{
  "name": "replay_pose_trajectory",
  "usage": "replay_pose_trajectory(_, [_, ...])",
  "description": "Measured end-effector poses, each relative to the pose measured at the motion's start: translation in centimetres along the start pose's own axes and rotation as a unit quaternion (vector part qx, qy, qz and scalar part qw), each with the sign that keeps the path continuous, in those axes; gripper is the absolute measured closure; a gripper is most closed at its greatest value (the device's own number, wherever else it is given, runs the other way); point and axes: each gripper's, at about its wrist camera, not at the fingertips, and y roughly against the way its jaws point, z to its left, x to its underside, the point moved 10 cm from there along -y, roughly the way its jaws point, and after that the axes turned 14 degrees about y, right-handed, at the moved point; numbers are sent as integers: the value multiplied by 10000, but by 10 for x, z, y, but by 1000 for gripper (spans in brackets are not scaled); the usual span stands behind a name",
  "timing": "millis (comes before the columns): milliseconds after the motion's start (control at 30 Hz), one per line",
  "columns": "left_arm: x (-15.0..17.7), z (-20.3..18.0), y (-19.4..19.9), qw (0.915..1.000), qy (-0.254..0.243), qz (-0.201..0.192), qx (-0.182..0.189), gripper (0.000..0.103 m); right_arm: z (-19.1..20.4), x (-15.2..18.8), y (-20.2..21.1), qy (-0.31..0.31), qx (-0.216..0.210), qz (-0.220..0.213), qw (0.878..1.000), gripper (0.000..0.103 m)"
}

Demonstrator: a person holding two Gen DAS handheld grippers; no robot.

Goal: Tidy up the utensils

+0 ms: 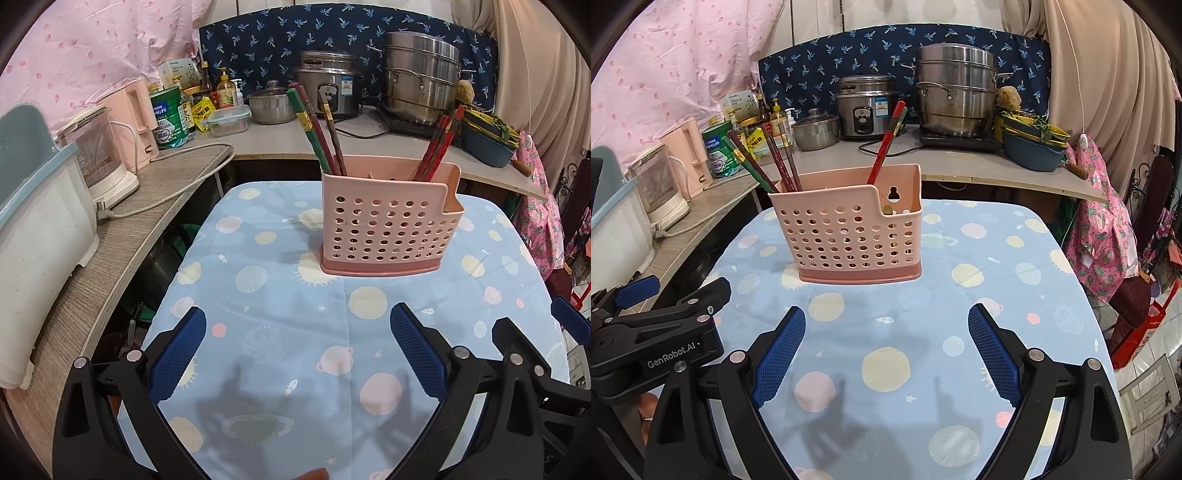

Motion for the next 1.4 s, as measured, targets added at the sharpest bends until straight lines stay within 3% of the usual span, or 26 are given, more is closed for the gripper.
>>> replay_pose_trajectory(1400, [-2, -3, -4, 10000, 8, -36, 0, 8, -1, -4, -3, 37, 29, -23, 10000, 17])
